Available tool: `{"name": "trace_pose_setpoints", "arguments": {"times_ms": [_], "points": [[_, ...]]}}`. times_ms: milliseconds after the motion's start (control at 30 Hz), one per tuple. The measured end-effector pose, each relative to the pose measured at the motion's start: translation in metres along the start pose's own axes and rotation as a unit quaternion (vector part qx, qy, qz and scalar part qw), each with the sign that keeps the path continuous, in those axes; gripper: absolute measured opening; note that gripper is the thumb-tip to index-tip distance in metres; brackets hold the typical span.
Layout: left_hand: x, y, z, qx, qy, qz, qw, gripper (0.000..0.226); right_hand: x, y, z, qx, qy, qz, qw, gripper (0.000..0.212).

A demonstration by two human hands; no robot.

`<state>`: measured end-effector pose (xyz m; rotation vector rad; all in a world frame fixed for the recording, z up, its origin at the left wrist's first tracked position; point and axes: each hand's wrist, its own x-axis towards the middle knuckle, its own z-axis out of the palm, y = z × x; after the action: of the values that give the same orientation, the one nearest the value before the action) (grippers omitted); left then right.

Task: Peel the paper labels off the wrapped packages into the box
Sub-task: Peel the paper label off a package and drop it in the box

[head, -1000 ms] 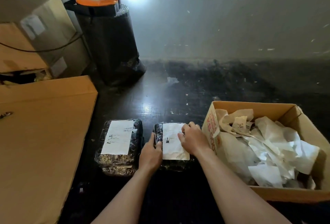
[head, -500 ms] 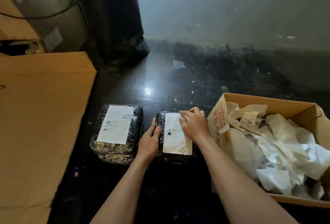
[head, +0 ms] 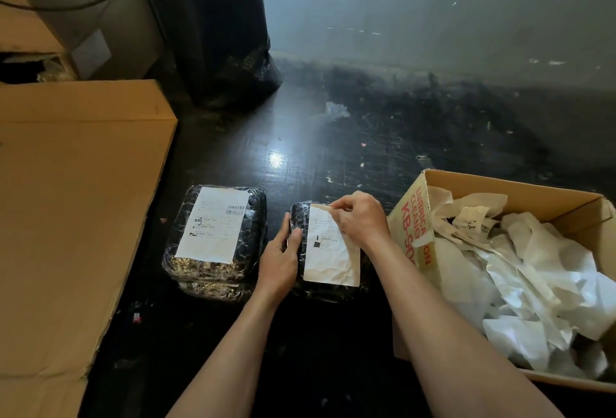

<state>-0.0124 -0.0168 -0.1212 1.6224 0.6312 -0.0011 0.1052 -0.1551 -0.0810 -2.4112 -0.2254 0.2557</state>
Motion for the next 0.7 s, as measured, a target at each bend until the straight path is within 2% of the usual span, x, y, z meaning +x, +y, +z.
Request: {"name": "trace_pose_setpoints", "arguments": {"times_ms": [233,467,700], "points": [[0.005,-0.002,0.003,0.033,0.02,-0.009,0.999,0.054,-0.006,0.004,0.01,0.067,0.029,0.014,0.997,0.006],[0.003,-0.002,0.011,0.025,0.061,-0.012,0.998,0.043,-0.013,0.007,0.011,0.136,0.042,0.021,0.99,0.025],[0.006,-0.006,0.015,0.031,0.081,-0.011,0.996,0.043,-0.018,0.008,0.008,0.155,0.039,-0.01,0.987,0.019]]}}
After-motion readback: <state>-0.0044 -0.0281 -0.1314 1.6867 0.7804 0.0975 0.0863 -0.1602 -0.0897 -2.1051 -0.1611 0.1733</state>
